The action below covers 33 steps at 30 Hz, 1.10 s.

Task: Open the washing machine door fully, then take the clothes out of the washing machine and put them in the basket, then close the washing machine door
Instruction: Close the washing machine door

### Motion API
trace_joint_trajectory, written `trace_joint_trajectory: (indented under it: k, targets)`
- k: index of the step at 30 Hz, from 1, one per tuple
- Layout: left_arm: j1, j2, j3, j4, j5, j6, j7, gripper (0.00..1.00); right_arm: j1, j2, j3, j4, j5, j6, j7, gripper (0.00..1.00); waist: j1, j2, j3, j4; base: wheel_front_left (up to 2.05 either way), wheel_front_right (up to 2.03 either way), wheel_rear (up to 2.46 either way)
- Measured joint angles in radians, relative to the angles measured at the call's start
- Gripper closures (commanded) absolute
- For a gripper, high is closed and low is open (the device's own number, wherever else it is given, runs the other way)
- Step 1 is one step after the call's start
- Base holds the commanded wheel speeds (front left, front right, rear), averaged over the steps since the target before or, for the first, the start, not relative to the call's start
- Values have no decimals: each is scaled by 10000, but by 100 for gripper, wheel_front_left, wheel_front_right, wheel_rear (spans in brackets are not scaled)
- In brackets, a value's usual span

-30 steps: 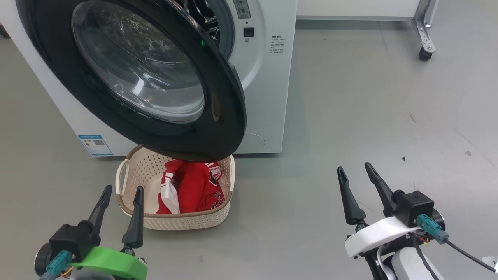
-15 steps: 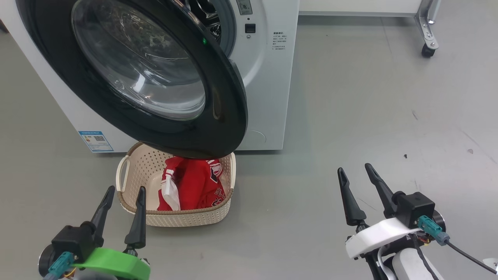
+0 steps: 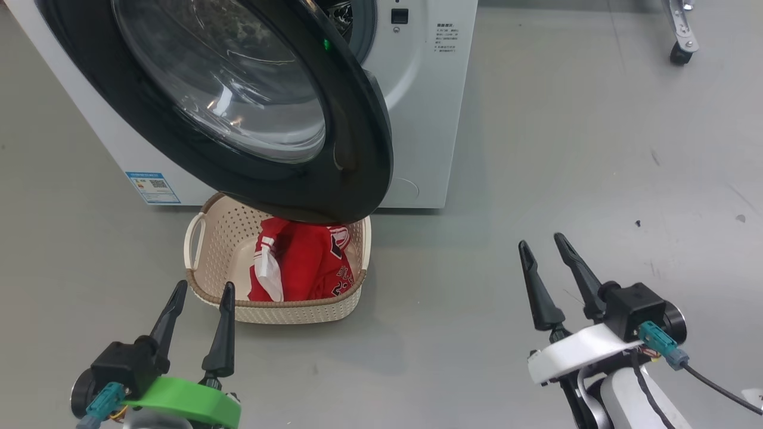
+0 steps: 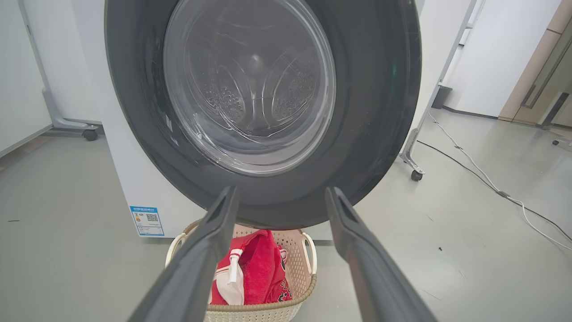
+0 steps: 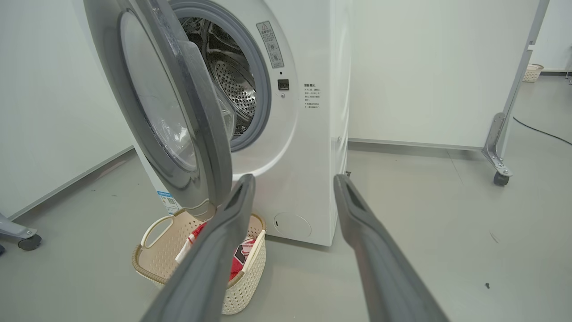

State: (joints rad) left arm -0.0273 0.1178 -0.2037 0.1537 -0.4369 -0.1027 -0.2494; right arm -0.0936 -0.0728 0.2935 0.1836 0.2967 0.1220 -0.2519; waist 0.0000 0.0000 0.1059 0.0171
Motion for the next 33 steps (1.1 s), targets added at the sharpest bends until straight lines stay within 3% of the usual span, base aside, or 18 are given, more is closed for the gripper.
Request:
trace_joint_trajectory:
  k: [1,16,33]
  targets:
    - [-38,-21,-29,0,15,-6,0,0,-129,-59,167,-159,0,0,-2,100,0,0,47,38,0,0,0]
    - [-920,-416,-616,-17,276,-98,-27,0,-2095,-1220,2786,-535,-426,2,148,100,0,0,1041,899,0,0,0]
    - [-1639,-706,-966,-8,272,-173,-27,0,-4316,-2537,2130,-146,42,2,617,100,0,0,2376,2525,0,0,0]
